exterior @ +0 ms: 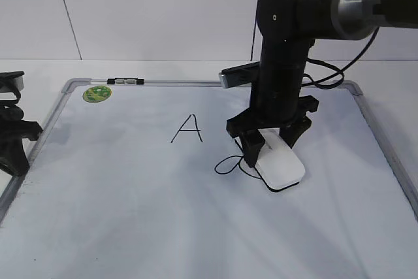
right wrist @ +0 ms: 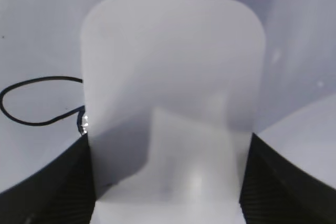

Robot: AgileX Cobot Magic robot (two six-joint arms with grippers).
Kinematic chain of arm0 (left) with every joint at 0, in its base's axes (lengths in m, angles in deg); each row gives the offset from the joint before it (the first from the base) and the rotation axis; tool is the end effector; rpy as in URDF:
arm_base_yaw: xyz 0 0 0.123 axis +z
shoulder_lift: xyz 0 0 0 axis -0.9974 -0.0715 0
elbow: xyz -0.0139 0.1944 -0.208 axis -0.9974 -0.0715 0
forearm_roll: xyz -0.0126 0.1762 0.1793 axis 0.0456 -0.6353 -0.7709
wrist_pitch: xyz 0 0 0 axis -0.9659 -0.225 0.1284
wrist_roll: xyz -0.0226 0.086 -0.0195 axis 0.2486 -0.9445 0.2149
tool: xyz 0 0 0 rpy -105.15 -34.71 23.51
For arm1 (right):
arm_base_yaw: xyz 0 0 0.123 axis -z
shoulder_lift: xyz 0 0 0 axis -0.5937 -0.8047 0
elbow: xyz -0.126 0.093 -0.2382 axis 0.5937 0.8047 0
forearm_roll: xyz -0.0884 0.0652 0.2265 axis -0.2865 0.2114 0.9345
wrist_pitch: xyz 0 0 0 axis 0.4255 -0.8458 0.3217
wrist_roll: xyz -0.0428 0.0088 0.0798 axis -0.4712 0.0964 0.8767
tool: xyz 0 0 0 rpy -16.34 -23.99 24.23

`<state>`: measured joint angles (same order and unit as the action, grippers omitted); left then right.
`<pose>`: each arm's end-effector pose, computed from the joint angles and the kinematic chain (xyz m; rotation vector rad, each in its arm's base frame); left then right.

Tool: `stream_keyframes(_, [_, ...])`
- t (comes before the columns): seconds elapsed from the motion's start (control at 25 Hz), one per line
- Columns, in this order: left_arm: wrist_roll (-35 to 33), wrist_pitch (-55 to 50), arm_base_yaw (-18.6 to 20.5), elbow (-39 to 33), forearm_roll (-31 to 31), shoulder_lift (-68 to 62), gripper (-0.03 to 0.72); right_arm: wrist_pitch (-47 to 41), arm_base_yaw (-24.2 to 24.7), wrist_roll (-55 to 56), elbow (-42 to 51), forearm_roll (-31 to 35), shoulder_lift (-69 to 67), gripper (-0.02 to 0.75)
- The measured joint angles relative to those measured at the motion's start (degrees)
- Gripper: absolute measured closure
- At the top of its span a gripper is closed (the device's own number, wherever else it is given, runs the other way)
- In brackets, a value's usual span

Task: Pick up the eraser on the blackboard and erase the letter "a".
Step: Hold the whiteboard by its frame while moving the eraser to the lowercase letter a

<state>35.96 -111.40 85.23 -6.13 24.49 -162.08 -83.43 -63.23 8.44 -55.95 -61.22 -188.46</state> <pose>0.3373 -0.0189 0.1519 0.0835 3.0548 -0.2526 0.3794 0.1975 0.1727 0.7175 -3.0072 -0.0719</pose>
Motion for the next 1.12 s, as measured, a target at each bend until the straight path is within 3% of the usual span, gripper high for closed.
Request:
stream_keyframes(0.24, [0.0, 0.0, 0.0, 0.0, 0.0, 0.0, 0.659, -0.54, -3.37, -0.82, -1.06, -1.53, -0.57, 0.173])
stream_keyframes(0.6, [0.0, 0.0, 0.0, 0.0, 0.09, 0.0, 0.659, 0.0, -10.86, -3.59, -1.09, 3.99, -0.83, 0.173])
stream_keyframes(0.84, [0.0, 0.1, 0.0, 0.0, 0.33, 0.0, 0.659, 0.11, -10.48, -0.17, -1.09, 0.2, -0.83, 0.173])
stream_keyframes(1.12, [0.0, 0.2, 0.0, 0.0, 0.33, 0.0, 0.659, 0.11, -3.74, 0.83, -1.19, -1.99, -0.83, 0.173])
